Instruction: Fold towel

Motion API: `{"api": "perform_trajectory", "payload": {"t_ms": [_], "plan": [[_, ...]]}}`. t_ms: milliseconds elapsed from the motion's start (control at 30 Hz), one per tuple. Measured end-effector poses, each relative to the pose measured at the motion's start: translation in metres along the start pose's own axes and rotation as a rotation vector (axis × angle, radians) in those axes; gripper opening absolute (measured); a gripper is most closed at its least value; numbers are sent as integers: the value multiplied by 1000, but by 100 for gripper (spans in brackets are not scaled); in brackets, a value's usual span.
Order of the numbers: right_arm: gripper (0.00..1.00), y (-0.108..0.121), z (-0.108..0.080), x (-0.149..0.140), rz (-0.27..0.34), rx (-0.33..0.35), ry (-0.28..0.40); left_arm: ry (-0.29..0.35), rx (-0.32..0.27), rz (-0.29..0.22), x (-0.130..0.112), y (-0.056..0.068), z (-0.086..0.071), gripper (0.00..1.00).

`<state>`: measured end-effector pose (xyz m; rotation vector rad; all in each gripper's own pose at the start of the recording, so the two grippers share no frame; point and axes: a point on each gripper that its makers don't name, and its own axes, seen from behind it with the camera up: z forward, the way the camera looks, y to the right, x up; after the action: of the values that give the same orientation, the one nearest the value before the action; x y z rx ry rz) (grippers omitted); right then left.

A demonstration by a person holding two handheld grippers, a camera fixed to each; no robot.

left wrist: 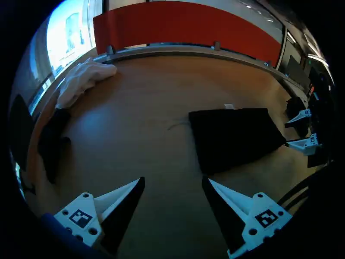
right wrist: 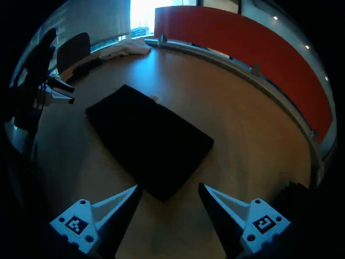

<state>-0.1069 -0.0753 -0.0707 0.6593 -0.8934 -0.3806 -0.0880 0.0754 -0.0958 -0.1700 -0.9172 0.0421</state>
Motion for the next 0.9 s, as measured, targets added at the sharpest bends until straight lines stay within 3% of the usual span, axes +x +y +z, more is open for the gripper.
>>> {"api": "perform_trajectory", "payload": {"t_ms": [300, 733, 900], "plan": [[87, -8, 4, -12, -22, 31, -20, -16, 15, -22, -19, -5, -10, 98], [42, -11, 7, -19, -22, 60, -41, -16, 14, -33, -25, -7, -18, 98], [33, -12, 8, -21, -20, 69, -44, -19, 14, -30, -26, -7, -18, 99]]}}
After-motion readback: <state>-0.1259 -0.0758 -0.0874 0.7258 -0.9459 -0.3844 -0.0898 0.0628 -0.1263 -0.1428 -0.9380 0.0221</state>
